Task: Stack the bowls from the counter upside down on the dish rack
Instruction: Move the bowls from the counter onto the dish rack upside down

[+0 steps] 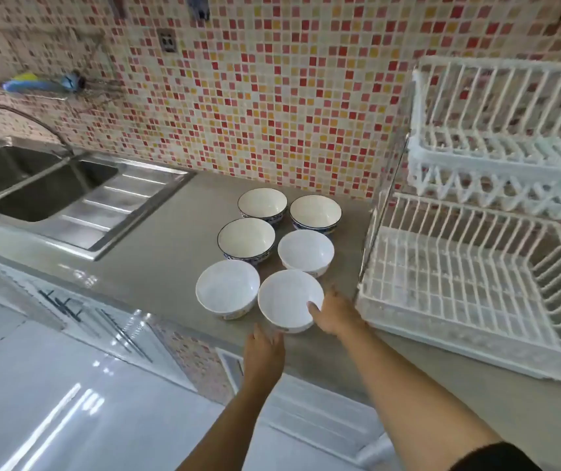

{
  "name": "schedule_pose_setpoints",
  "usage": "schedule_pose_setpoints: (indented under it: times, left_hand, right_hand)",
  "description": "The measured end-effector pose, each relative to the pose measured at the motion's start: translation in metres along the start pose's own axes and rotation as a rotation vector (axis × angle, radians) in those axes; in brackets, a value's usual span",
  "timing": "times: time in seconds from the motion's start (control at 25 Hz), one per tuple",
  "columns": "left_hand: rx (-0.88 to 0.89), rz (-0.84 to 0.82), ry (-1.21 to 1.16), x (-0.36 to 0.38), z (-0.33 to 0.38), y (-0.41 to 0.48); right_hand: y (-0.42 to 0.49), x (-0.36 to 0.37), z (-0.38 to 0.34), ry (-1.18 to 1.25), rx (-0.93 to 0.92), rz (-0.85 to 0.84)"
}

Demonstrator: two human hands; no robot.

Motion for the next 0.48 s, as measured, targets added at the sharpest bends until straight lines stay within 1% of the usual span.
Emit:
schedule_pose_setpoints:
  times: [0.04, 0.16, 0.36, 0.48]
  left_hand:
    - [-0.027, -0.013, -0.007, 0.002, -0.005, 0.012]
    - [-0.045, -0.062, -0.047, 0.010, -0.014, 0.034]
    - [-0.032, -0.086, -0.008, 0.011, -0.019, 0.044]
    - [-0.055, -0.156, -0.068, 0.013, -0.025, 0.042]
  right_hand:
    - [0.005, 0.010, -0.003, 0.026, 0.051, -0.022]
    - [0.012, 0.029, -0.001, 0.076, 0.100, -0.035]
    - [-0.006, 0.034, 0.011, 0.001, 0.044, -0.065]
    - [-0.017, 0.037, 0.019, 0.089, 0.020, -0.059]
Point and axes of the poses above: each hand's wrist, its own y-axis towards the middle knuckle, its own x-axis out of the palm, z = x × y, the point moved 4 cm from there along y, towards the middle knuckle, and after that the axes turned 4 degrees about -x, right-handed, at the moved point
